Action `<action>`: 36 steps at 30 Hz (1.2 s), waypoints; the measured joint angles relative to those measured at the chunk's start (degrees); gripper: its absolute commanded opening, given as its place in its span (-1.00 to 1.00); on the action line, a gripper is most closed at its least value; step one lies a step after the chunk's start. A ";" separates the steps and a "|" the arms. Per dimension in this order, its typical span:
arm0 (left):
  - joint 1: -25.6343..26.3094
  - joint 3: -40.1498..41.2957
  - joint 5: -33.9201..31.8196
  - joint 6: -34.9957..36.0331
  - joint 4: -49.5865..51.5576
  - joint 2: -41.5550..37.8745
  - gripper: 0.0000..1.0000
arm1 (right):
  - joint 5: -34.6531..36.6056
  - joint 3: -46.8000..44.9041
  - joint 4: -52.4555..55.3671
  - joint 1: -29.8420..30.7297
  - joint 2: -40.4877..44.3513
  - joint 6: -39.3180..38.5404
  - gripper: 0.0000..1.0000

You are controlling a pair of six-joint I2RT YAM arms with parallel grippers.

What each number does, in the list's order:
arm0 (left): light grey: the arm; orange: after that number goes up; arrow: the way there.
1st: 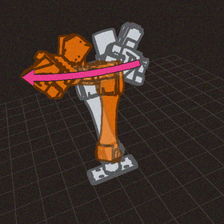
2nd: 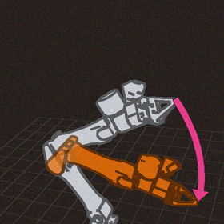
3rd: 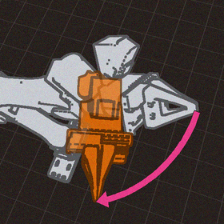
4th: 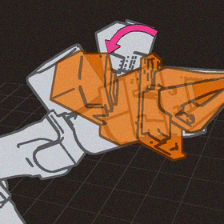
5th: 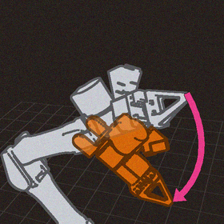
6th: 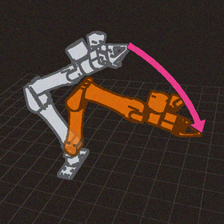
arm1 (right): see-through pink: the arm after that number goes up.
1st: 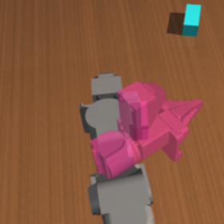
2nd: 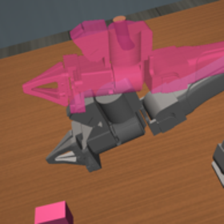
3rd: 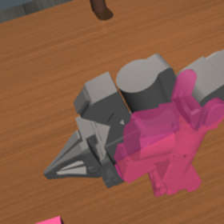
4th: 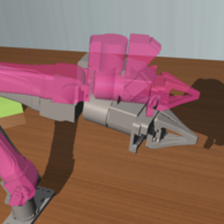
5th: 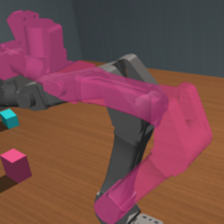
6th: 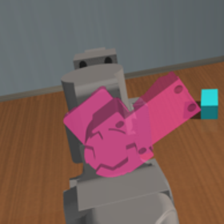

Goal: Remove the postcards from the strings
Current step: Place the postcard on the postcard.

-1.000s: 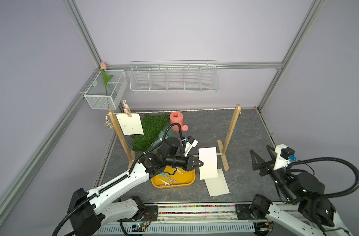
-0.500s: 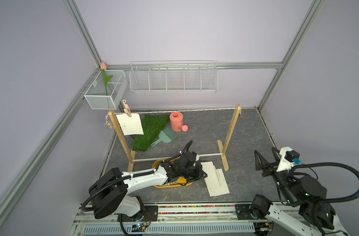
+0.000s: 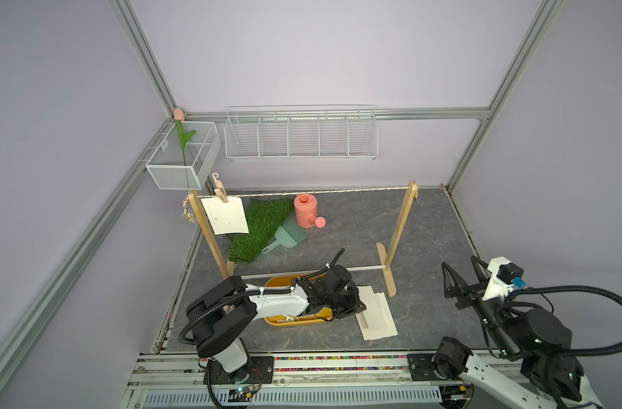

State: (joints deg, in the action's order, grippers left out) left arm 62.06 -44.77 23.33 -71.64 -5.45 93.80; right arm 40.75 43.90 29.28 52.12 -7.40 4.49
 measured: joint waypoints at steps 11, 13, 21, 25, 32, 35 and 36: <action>0.00 -1.75 0.72 1.33 3.91 -0.22 -0.74 | -0.11 0.00 0.00 0.00 0.00 -0.02 0.72; -0.02 -1.75 0.70 1.99 5.44 -0.63 -0.65 | -0.11 0.00 0.00 -0.02 0.00 -0.02 0.71; -0.02 -2.75 -0.70 5.97 12.61 -4.13 -0.43 | -0.11 0.00 -0.02 -0.04 -0.22 -0.02 0.72; -0.02 -5.25 -4.26 10.82 19.96 -7.52 -0.37 | -0.26 0.00 0.00 -0.24 -0.72 -0.02 0.73; -0.07 -13.29 -16.15 25.16 32.87 -19.19 -0.09 | -5.88 0.24 -0.83 -0.28 -2.51 -1.18 0.73; -0.07 -13.92 -22.16 32.04 35.80 -27.78 0.06 | -11.72 2.05 -1.31 -0.28 -6.01 -2.27 0.73; -0.07 -13.84 -24.13 34.14 36.70 -31.01 0.11 | -14.10 3.15 -1.70 -0.28 -7.85 -2.71 0.73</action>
State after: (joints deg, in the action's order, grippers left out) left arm 62.00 -58.61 -0.80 -37.50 31.24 62.78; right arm 26.65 47.05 27.57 51.83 -15.25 1.78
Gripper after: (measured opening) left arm 0.522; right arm 0.864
